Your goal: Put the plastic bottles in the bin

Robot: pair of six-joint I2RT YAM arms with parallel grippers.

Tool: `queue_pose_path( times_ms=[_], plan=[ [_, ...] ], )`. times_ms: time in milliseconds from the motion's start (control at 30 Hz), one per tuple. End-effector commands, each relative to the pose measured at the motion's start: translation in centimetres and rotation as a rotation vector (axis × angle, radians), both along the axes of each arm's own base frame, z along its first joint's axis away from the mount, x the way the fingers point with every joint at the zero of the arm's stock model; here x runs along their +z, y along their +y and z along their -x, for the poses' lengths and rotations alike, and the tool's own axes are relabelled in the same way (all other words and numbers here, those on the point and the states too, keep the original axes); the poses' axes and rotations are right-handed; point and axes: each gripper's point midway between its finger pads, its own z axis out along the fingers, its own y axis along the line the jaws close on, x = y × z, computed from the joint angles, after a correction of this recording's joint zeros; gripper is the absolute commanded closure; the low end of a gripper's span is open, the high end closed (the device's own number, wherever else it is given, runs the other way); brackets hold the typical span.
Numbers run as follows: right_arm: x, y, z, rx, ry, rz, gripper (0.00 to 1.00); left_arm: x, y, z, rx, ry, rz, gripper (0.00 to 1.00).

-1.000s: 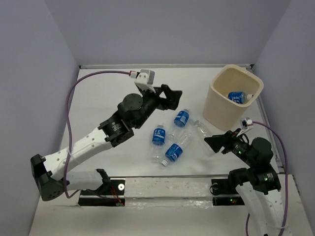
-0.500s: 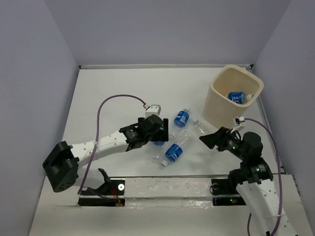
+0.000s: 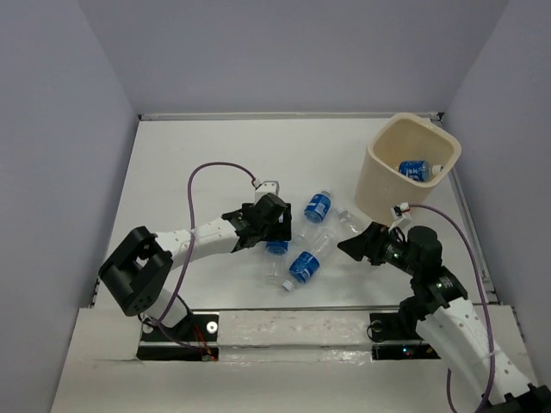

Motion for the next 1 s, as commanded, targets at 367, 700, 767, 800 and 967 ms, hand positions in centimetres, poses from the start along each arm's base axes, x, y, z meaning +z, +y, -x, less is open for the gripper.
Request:
queue_pose_path(
  times_ms=[367,700,767,800,967],
  plan=[
    [-2.8,4.0,-2.4,-0.107,0.011,0.146,0.0,-2.7,2.3,0.2,-0.004,0.024,0.003,0.26],
    [-4.2,5.2,-5.0,-0.161,0.051,0.181,0.0,0.5,2.3,0.7,-0.026,-0.04,0.116,0.55],
    [-4.0,5.9,-5.4,-0.162,0.058,0.152,0.0,2.4,2.3,0.8,-0.034,-0.075,0.15,0.6],
    [-4.1,6.1,-5.6,-0.165,0.065,0.15,0.0,3.3,2.3,0.8,-0.035,-0.095,0.167,0.6],
    [-4.7,6.4,-6.6,-0.207,0.089,0.142,0.0,8.5,2.7,1.7,-0.06,-0.171,0.241,0.68]
  ],
)
